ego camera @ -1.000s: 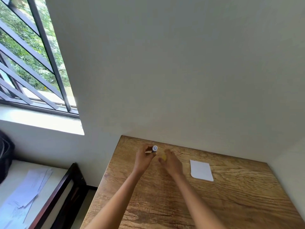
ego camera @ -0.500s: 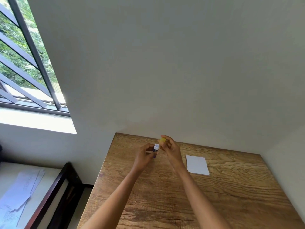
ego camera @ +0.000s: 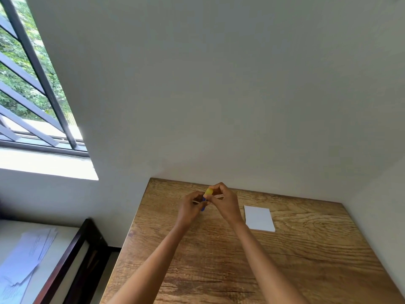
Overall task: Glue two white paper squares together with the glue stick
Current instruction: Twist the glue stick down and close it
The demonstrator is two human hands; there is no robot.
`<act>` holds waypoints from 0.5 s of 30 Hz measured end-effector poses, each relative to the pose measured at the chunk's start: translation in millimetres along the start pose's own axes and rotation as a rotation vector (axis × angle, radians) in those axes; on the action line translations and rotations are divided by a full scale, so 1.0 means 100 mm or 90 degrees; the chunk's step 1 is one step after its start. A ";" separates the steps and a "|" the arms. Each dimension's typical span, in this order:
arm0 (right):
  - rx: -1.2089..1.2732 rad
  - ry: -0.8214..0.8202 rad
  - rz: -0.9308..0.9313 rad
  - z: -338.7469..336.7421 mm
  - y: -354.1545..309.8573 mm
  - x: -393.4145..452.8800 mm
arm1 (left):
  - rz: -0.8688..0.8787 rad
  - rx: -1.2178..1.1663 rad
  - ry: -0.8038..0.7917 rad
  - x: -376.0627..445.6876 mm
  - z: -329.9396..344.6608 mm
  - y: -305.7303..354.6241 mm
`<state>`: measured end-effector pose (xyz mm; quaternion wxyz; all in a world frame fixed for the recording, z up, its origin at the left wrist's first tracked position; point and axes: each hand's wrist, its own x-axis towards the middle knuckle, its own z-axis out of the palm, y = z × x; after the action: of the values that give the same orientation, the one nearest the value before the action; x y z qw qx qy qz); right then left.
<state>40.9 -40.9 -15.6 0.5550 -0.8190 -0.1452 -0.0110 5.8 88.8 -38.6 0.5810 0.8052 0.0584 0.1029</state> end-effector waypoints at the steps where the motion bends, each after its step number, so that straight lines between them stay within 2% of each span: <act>1: -0.010 0.008 -0.007 0.01 0.01 0.01 | 0.000 0.004 0.011 0.00 0.01 0.00; 7: -0.042 0.048 -0.022 0.06 0.04 0.00 | 0.003 -0.018 0.056 -0.05 0.14 -0.01; 11: -0.062 0.027 -0.024 0.01 0.13 -0.11 | -0.026 -0.076 0.031 -0.08 0.24 -0.01; 15: -0.043 0.037 0.004 -0.06 0.29 -0.31 | -0.045 -0.049 -0.014 -0.10 0.35 -0.01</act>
<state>19.7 -63.0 -45.2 0.5307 -0.8373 -0.1260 -0.0377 4.7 54.9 -50.9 0.6156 0.7807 0.0765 0.0759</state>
